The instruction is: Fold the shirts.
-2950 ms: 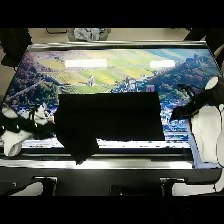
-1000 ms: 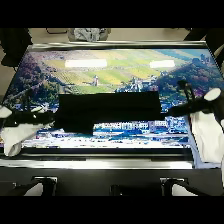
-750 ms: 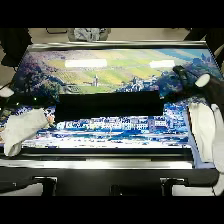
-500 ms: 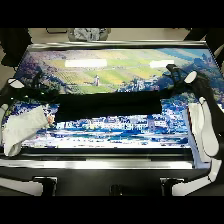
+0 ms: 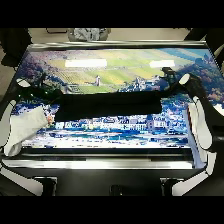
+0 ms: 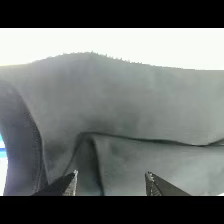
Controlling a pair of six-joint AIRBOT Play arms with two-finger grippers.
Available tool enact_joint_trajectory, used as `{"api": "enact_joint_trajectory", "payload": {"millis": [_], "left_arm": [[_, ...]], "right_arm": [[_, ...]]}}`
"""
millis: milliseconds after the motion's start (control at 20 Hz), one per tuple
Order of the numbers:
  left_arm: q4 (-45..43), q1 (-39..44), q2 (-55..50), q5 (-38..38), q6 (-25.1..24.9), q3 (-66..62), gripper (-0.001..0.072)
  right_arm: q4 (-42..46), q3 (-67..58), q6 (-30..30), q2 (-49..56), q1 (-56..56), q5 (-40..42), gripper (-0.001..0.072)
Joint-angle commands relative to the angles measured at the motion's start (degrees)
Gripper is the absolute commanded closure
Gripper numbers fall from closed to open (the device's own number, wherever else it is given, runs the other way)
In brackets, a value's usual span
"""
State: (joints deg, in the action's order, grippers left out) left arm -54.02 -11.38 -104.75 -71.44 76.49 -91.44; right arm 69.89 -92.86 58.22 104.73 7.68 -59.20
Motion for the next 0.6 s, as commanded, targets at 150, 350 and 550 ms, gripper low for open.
{"api": "enact_joint_trajectory", "payload": {"millis": [150, 350, 550], "left_arm": [[0.4, -0.2, 5.1, -5.0, -0.2, -5.9, 0.0185], [1.6, 2.7, 11.5, -4.4, -0.7, -5.9, 0.0195], [1.6, 7.3, 16.6, -1.9, -0.7, -5.9, 0.0194]], "right_arm": [[-23.2, -0.1, -2.7, 4.7, 9.1, -7.0, 0.0006], [-23.5, -0.1, -0.1, 8.5, 7.3, -9.8, 0.0010], [-23.4, -0.1, 1.6, 8.9, 4.9, -10.7, 0.0286]]}}
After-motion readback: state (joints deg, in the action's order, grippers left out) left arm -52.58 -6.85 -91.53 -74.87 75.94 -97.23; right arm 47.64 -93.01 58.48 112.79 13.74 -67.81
